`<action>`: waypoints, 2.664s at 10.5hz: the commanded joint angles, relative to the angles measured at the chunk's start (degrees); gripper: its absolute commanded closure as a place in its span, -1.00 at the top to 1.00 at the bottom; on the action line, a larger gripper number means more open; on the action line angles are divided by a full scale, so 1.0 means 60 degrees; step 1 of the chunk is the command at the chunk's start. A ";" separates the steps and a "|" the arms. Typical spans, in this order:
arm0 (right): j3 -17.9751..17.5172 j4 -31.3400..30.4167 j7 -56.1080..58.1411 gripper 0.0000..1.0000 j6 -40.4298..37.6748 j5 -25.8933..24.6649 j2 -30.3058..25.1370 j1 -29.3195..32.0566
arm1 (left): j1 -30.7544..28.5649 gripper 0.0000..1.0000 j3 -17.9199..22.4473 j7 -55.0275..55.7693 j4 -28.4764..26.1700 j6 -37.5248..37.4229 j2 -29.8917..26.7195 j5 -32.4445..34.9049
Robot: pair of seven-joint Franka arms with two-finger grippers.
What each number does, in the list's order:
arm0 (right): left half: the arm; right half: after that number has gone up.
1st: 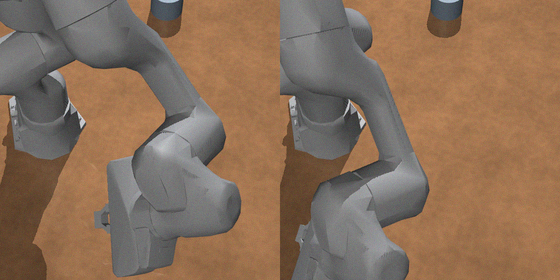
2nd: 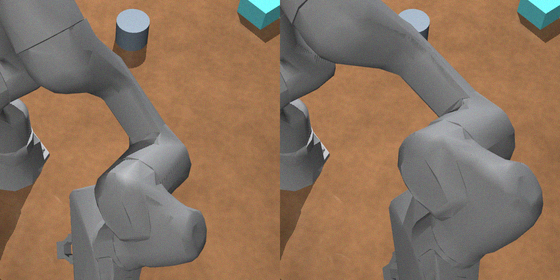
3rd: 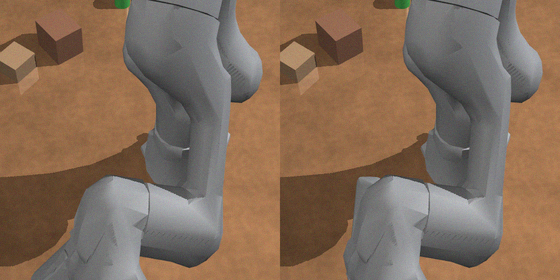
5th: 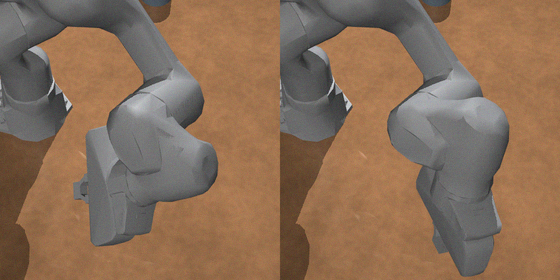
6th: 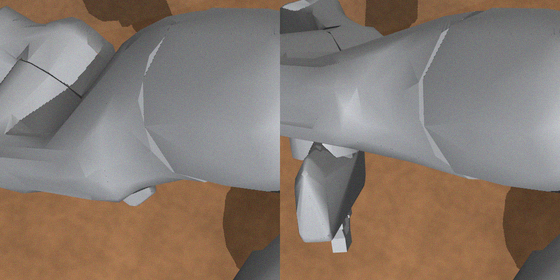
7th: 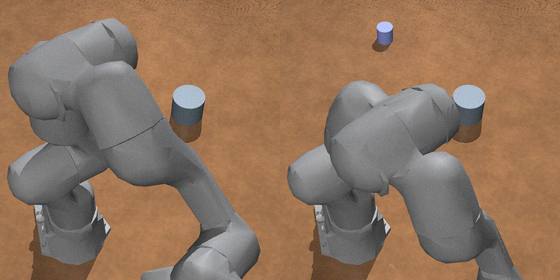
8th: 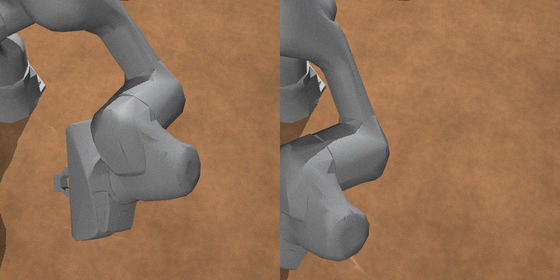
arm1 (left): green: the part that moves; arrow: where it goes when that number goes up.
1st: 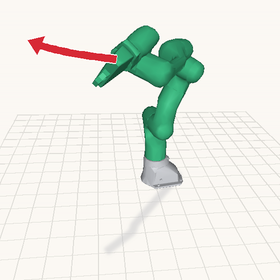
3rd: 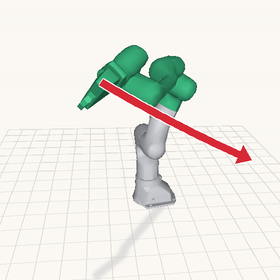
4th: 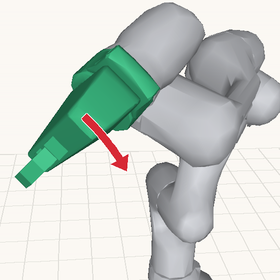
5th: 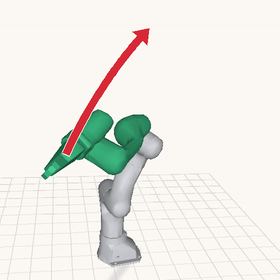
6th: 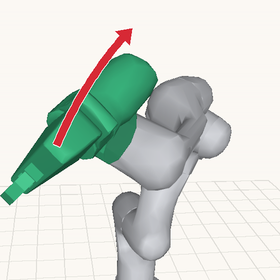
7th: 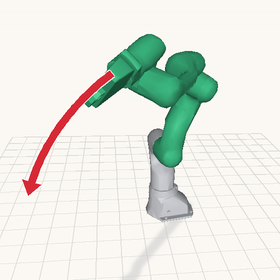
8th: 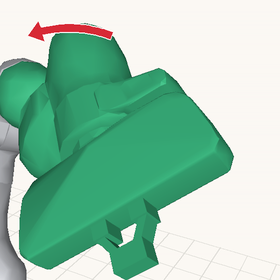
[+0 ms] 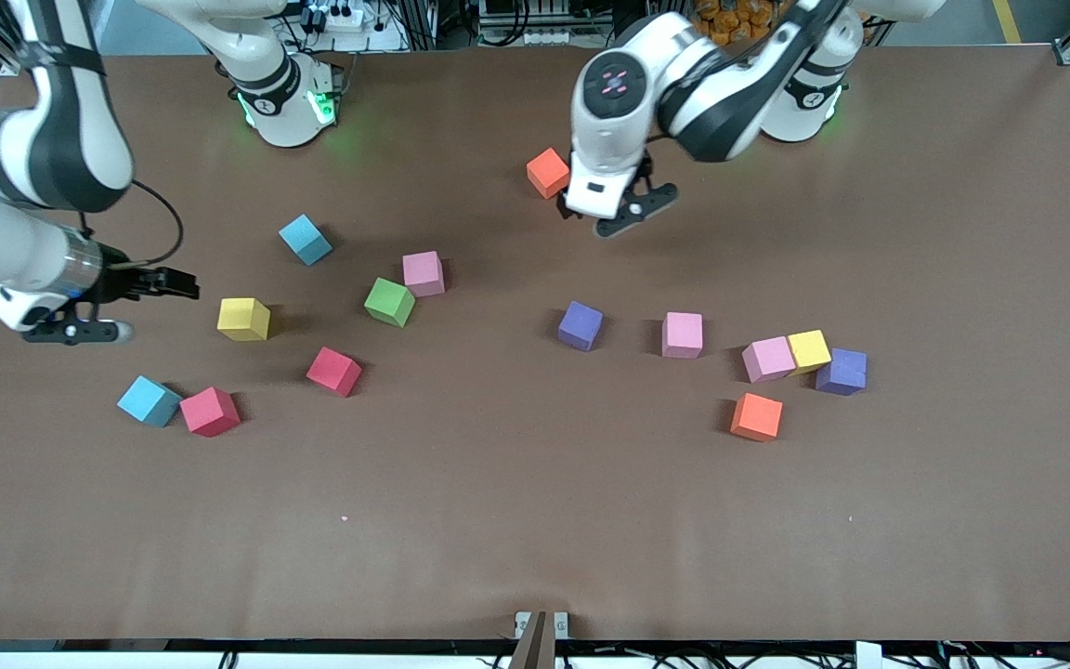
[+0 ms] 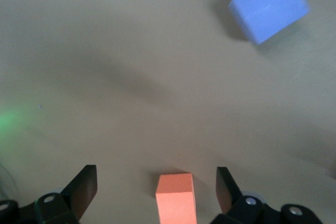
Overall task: Form number 2 with 11 blocks
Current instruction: 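Reach the right gripper to the green cube while the left gripper reaches orange, then grasp the green cube with the right gripper while the left gripper grasps orange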
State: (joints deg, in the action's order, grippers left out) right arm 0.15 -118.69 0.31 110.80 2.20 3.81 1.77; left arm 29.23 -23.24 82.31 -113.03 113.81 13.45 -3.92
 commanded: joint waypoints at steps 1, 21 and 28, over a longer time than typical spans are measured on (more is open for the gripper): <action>-0.0039 -0.0622 -0.1716 1.00 0.0791 0.0073 0.0051 -0.1068 | 0.0648 1.00 0.0123 0.2339 0.0075 0.0584 0.0641 -0.0224; -0.0069 -0.1780 -0.6307 1.00 0.4809 0.1772 0.2544 -0.4631 | 0.1412 0.44 -0.1195 0.3364 -0.2709 0.5640 0.1493 -0.0123; -0.0069 -0.2133 -0.6805 -0.27 0.5541 0.2109 0.2544 -0.4998 | 0.1338 -1.00 -0.0772 -0.1028 -0.2255 0.5597 0.1347 -0.0093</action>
State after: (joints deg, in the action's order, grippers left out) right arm -0.55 -130.50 -39.55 142.78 13.39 19.85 -27.27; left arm 37.42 -29.16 81.28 -127.06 147.40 22.52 -4.16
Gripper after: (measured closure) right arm 0.167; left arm 0.458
